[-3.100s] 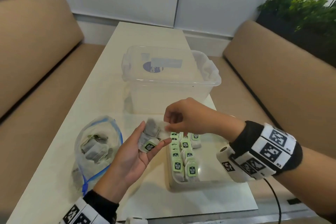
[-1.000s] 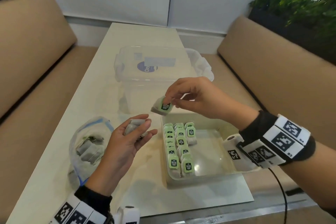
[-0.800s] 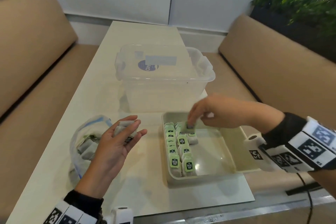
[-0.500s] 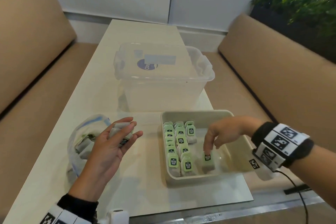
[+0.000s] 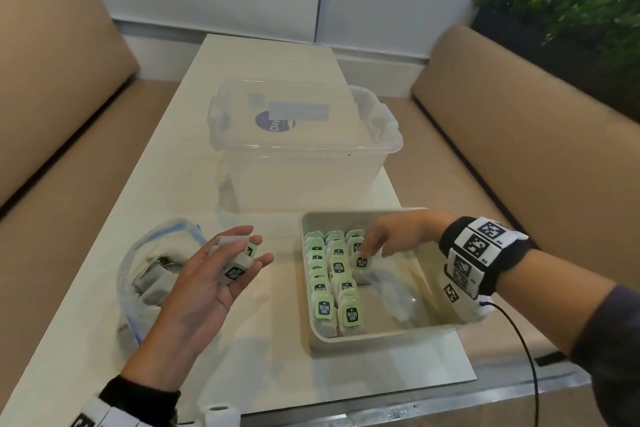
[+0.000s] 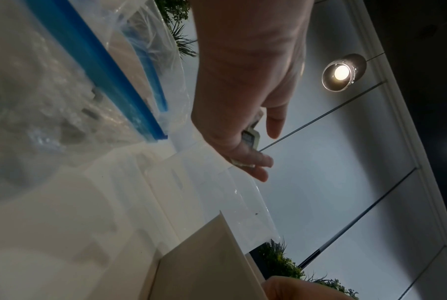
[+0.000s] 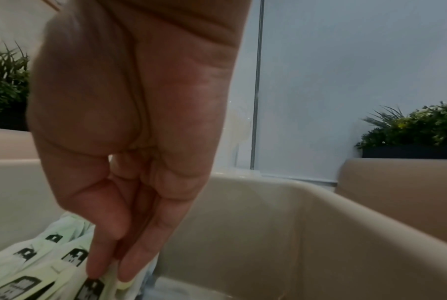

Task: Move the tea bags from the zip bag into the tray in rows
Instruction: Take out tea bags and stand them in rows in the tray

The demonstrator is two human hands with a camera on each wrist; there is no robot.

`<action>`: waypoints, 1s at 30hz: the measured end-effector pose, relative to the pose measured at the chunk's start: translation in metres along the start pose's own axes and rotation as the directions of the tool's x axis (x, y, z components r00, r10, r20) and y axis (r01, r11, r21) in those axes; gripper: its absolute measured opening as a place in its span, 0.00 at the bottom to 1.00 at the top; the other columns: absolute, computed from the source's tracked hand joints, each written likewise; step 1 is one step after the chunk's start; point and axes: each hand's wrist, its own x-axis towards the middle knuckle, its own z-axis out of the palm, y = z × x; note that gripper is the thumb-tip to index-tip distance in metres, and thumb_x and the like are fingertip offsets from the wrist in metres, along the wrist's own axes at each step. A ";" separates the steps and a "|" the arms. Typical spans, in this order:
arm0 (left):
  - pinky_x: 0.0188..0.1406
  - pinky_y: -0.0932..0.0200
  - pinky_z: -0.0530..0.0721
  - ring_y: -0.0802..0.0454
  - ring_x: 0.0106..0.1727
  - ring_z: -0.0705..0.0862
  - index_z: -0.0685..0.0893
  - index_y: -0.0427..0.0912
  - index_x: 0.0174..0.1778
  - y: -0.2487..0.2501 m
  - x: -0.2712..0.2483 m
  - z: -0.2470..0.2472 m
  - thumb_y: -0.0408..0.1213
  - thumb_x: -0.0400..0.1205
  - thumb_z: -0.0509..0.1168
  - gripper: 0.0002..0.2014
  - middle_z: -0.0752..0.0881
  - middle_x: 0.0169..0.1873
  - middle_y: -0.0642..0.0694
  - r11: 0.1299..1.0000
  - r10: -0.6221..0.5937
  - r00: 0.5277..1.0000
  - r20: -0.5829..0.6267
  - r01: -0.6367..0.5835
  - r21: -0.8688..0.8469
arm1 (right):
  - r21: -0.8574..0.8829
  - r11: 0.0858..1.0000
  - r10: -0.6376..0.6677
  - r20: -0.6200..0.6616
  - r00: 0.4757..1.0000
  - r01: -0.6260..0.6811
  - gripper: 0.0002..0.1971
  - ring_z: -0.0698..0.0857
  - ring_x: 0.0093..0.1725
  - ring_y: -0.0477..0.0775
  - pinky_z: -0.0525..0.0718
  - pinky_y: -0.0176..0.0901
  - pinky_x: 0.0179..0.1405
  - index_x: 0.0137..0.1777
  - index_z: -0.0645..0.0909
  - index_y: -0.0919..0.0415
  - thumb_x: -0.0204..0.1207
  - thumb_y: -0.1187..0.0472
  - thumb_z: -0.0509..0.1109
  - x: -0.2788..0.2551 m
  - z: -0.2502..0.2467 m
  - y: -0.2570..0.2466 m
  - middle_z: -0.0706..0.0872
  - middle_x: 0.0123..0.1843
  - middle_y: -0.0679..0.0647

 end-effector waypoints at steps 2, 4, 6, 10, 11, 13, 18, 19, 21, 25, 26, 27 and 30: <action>0.33 0.63 0.89 0.40 0.44 0.91 0.85 0.35 0.51 0.002 0.000 0.003 0.34 0.77 0.63 0.10 0.88 0.45 0.40 0.994 -0.083 0.997 0.013 0.083 -0.066 | -0.003 1.000 0.004 0.003 1.000 -0.004 0.23 0.80 0.67 0.45 0.75 0.47 0.72 0.68 0.80 0.55 0.75 0.73 0.61 0.000 0.000 -0.001 0.82 0.69 0.50; 0.32 0.59 0.90 0.36 0.45 0.91 0.88 0.34 0.48 0.004 0.000 0.006 0.36 0.71 0.67 0.13 0.89 0.47 0.36 0.970 -0.180 0.983 0.037 0.184 -0.156 | -0.013 1.000 0.012 0.002 1.000 -0.012 0.24 0.79 0.68 0.46 0.74 0.48 0.73 0.69 0.79 0.55 0.75 0.72 0.61 -0.001 0.000 -0.003 0.81 0.70 0.50; 0.34 0.55 0.90 0.33 0.49 0.90 0.91 0.33 0.46 0.005 0.000 0.011 0.34 0.60 0.78 0.18 0.89 0.50 0.33 0.942 -0.252 0.964 0.080 0.264 -0.209 | -0.032 0.999 0.027 0.007 1.000 -0.027 0.24 0.78 0.70 0.47 0.73 0.49 0.74 0.71 0.77 0.56 0.76 0.71 0.62 -0.003 0.000 -0.006 0.80 0.71 0.50; 0.37 0.50 0.91 0.29 0.54 0.87 0.90 0.30 0.50 0.002 0.000 0.018 0.32 0.49 0.86 0.31 0.86 0.56 0.28 0.896 -0.320 0.935 0.154 0.352 -0.271 | -0.120 0.993 -0.028 -0.114 0.993 0.014 0.21 0.78 0.68 0.50 0.75 0.48 0.70 0.71 0.76 0.55 0.77 0.64 0.66 -0.017 -0.008 -0.023 0.79 0.71 0.52; 0.37 0.50 0.91 0.28 0.54 0.87 0.90 0.30 0.50 0.002 0.000 0.021 0.33 0.58 0.83 0.24 0.86 0.57 0.28 0.889 -0.333 0.930 0.153 0.364 -0.276 | -0.124 0.990 -0.085 -0.203 0.975 0.061 0.19 0.80 0.66 0.50 0.77 0.44 0.66 0.69 0.77 0.55 0.78 0.62 0.67 -0.023 -0.012 -0.032 0.80 0.69 0.51; 0.35 0.49 0.91 0.28 0.53 0.87 0.88 0.29 0.52 0.003 -0.001 0.027 0.38 0.76 0.67 0.16 0.86 0.57 0.27 0.884 -0.338 0.933 0.123 0.359 -0.298 | -0.062 0.977 -0.214 -0.397 0.893 0.206 0.14 0.83 0.59 0.46 0.79 0.30 0.55 0.63 0.81 0.56 0.78 0.59 0.69 -0.037 -0.017 -0.058 0.83 0.61 0.48; 0.47 0.45 0.89 0.38 0.55 0.88 0.78 0.32 0.68 0.002 -0.002 0.037 0.41 0.81 0.58 0.22 0.85 0.61 0.30 0.866 -0.312 0.942 0.126 0.337 -0.370 | -0.087 0.915 -0.377 -0.530 0.759 0.394 0.13 0.82 0.46 0.44 0.80 0.34 0.43 0.46 0.86 0.51 0.70 0.44 0.73 -0.062 -0.011 -0.124 0.83 0.47 0.45; 0.50 0.44 0.88 0.39 0.56 0.88 0.77 0.33 0.70 0.002 -0.002 0.038 0.42 0.81 0.57 0.24 0.85 0.60 0.31 0.865 -0.308 0.943 0.126 0.333 -0.375 | -0.101 0.929 -0.354 -0.531 0.770 0.357 0.13 0.81 0.45 0.44 0.80 0.38 0.43 0.43 0.86 0.50 0.69 0.41 0.74 -0.061 -0.007 -0.131 0.81 0.45 0.45; 0.50 0.44 0.88 0.38 0.59 0.86 0.76 0.35 0.71 0.001 -0.004 0.040 0.43 0.84 0.55 0.22 0.86 0.58 0.31 0.863 -0.293 0.946 0.137 0.324 -0.388 | -0.085 0.948 -0.297 -0.573 0.764 0.306 0.12 0.79 0.44 0.44 0.81 0.43 0.45 0.39 0.84 0.49 0.66 0.41 0.75 -0.058 0.001 -0.140 0.78 0.43 0.43; 0.44 0.44 0.90 0.38 0.50 0.90 0.79 0.37 0.67 -0.001 -0.004 0.041 0.42 0.87 0.51 0.19 0.88 0.52 0.32 0.867 -0.248 0.957 0.149 0.288 -0.408 | 0.004 0.959 -0.216 -0.639 0.738 0.284 0.15 0.78 0.41 0.45 0.81 0.44 0.46 0.41 0.85 0.52 0.63 0.43 0.79 -0.051 0.008 -0.144 0.76 0.42 0.45; 0.45 0.44 0.90 0.39 0.49 0.90 0.79 0.38 0.66 -0.002 -0.005 0.041 0.42 0.87 0.51 0.19 0.88 0.51 0.32 0.867 -0.240 0.959 0.151 0.282 -0.412 | 0.009 0.962 -0.206 -0.636 0.744 0.274 0.15 0.78 0.42 0.45 0.80 0.43 0.45 0.43 0.86 0.53 0.63 0.44 0.79 -0.050 0.009 -0.145 0.75 0.43 0.45; 0.47 0.42 0.89 0.39 0.49 0.90 0.80 0.39 0.66 -0.003 -0.005 0.041 0.42 0.87 0.51 0.18 0.88 0.51 0.32 0.867 -0.230 0.961 0.155 0.274 -0.416 | 0.006 0.963 -0.204 -0.634 0.746 0.268 0.15 0.78 0.42 0.46 0.79 0.42 0.45 0.44 0.86 0.53 0.64 0.45 0.79 -0.050 0.010 -0.146 0.75 0.44 0.46; 0.52 0.40 0.85 0.41 0.47 0.91 0.82 0.40 0.60 -0.005 -0.004 0.041 0.40 0.87 0.53 0.15 0.89 0.50 0.34 0.874 -0.212 0.965 0.155 0.258 -0.413 | 0.019 0.957 -0.218 -0.615 0.758 0.290 0.09 0.77 0.42 0.45 0.77 0.39 0.41 0.41 0.84 0.52 0.67 0.50 0.78 -0.051 0.009 -0.148 0.77 0.43 0.46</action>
